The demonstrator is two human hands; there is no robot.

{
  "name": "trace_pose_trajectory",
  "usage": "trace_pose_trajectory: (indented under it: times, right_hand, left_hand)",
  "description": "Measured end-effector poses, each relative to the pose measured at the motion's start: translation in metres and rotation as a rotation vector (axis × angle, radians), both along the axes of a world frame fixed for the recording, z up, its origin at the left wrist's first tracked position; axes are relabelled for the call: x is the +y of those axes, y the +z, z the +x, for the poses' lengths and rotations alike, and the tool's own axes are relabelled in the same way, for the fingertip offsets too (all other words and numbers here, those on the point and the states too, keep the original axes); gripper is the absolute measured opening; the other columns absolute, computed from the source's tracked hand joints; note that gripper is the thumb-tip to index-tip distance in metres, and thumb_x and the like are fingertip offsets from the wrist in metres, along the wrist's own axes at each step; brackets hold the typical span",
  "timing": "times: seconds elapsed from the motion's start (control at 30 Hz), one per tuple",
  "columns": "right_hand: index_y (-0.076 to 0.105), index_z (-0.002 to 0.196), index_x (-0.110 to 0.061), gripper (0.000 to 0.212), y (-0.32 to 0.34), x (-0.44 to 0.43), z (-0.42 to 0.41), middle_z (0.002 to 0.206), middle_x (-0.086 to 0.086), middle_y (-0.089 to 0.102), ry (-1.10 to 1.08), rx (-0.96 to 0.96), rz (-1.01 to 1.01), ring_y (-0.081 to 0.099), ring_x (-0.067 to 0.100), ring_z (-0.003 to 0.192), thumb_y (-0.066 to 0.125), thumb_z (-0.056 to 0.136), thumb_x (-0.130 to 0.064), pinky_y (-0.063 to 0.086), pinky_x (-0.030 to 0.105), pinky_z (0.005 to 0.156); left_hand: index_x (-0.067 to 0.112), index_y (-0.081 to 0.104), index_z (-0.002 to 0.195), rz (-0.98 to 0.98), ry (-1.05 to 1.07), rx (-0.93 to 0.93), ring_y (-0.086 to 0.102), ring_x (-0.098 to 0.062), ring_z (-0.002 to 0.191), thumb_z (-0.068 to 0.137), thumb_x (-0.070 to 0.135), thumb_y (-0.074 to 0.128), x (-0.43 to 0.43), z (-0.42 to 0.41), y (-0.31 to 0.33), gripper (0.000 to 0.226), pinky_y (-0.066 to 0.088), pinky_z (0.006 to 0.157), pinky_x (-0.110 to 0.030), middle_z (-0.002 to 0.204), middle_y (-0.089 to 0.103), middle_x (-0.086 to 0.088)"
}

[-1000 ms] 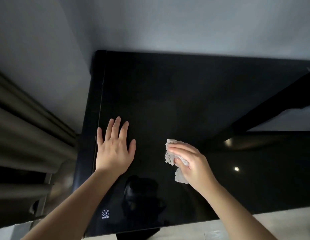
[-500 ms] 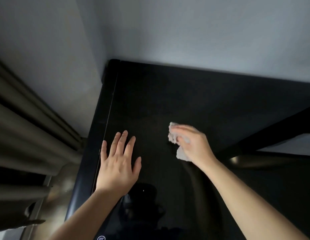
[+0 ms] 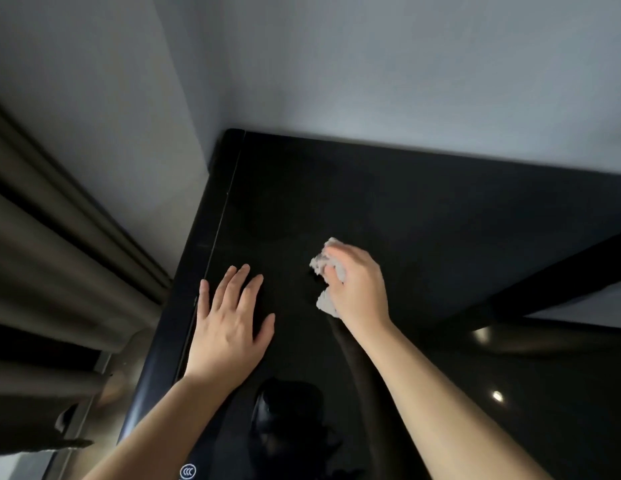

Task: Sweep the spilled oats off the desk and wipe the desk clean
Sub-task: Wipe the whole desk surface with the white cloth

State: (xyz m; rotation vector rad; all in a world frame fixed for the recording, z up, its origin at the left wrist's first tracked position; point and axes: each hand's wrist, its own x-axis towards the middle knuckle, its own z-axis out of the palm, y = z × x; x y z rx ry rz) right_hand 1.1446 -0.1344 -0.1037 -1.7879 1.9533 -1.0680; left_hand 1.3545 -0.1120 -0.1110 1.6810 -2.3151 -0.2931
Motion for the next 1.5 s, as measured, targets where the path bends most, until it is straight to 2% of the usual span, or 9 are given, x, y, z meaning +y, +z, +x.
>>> trace_pose_trajectory:
  times: [0.17,0.37,0.47,0.63,0.8,0.9,1.0,1.27,1.5]
  right_hand:
    - [0.057,0.131,-0.014,0.035,0.023,0.007,-0.005,0.135,-0.004,0.056,0.070,-0.157,0.162,0.046,0.007,0.128,0.050,0.099,-0.027,0.033,0.020,0.106]
    - [0.056,0.132,-0.012,0.036,0.006,0.023,-0.062,0.138,0.000,0.053,-0.150,-0.155,0.068,0.040,0.012,0.137,0.041,0.100,-0.006,0.031,0.043,0.116]
    - [0.060,0.128,-0.012,0.035,-0.004,0.028,-0.066,0.128,-0.006,0.058,-0.180,-0.179,0.015,0.048,-0.004,0.123,0.045,0.098,-0.002,0.038,0.025,0.110]
    - [0.063,0.124,-0.009,0.035,-0.004,0.025,-0.072,0.124,-0.002,0.063,-0.186,-0.192,0.003,0.053,0.000,0.117,0.049,0.094,0.002,0.034,0.003,0.097]
    - [0.061,0.128,-0.011,0.036,-0.007,-0.004,-0.088,0.136,0.004,0.057,-0.140,0.108,0.056,0.046,0.019,0.133,0.054,0.093,-0.006,0.028,0.035,0.116]
    - [0.054,0.136,-0.015,0.039,-0.014,-0.013,-0.087,0.148,0.005,0.046,-0.105,0.325,0.168,0.034,0.023,0.142,0.049,0.096,-0.018,0.020,0.046,0.118]
    - [0.052,0.137,-0.015,0.042,-0.015,-0.012,-0.089,0.150,0.007,0.043,-0.097,0.375,0.207,0.031,0.025,0.143,0.047,0.096,-0.020,0.021,0.052,0.118]
    - [0.032,0.149,-0.026,0.050,0.001,-0.053,-0.011,0.161,-0.001,0.018,0.155,0.394,0.232,0.005,0.019,0.150,0.039,0.100,-0.031,0.002,0.052,0.120]
    - [0.029,0.150,-0.029,0.052,-0.013,-0.064,-0.004,0.161,-0.003,0.018,0.119,0.467,0.273,0.006,0.020,0.150,0.027,0.099,-0.038,0.008,0.054,0.120]
  left_hand:
    - [0.015,0.046,0.138,-0.042,-0.040,0.203,0.030,-0.022,0.141,0.091,0.018,0.058,0.002,-0.028,0.011,0.049,0.021,0.118,-0.047,0.145,0.043,-0.006]
    - [0.018,0.051,0.136,-0.107,-0.116,0.257,0.034,-0.025,0.139,0.096,0.027,0.044,-0.012,-0.105,0.023,0.041,0.034,0.112,-0.046,0.143,0.044,-0.009]
    - [0.022,0.048,0.138,-0.105,-0.077,0.083,0.031,-0.031,0.140,0.092,0.046,0.047,-0.020,-0.142,0.014,0.052,0.023,0.117,-0.046,0.147,0.041,-0.013]
    - [0.014,0.059,0.127,-0.206,-0.062,0.037,0.043,-0.038,0.132,0.090,0.026,0.055,-0.056,-0.135,-0.004,0.040,0.029,0.110,-0.050,0.139,0.049,-0.016]
    - [0.023,0.057,0.129,-0.157,0.220,0.058,0.041,-0.038,0.128,0.093,0.027,0.047,-0.105,-0.104,-0.002,0.038,0.028,0.109,-0.059,0.140,0.045,-0.013]
    - [0.025,0.055,0.130,-0.191,0.062,0.044,0.042,-0.034,0.124,0.090,0.037,0.053,-0.085,-0.114,0.001,0.042,0.030,0.109,-0.053,0.136,0.045,-0.012]
    - [0.021,0.058,0.131,-0.186,-0.062,0.061,0.043,-0.030,0.126,0.087,0.027,0.064,-0.093,-0.094,-0.001,0.045,0.035,0.108,-0.051,0.137,0.047,-0.009]
    - [0.013,0.063,0.125,-0.226,0.215,0.039,0.043,-0.042,0.124,0.090,0.018,0.060,-0.153,-0.022,-0.011,0.036,0.036,0.103,-0.059,0.138,0.046,-0.017]
    - [0.018,0.062,0.128,-0.117,0.303,0.154,0.047,-0.046,0.113,0.089,0.016,0.062,-0.157,0.004,-0.004,0.039,0.043,0.096,-0.050,0.144,0.042,-0.013]
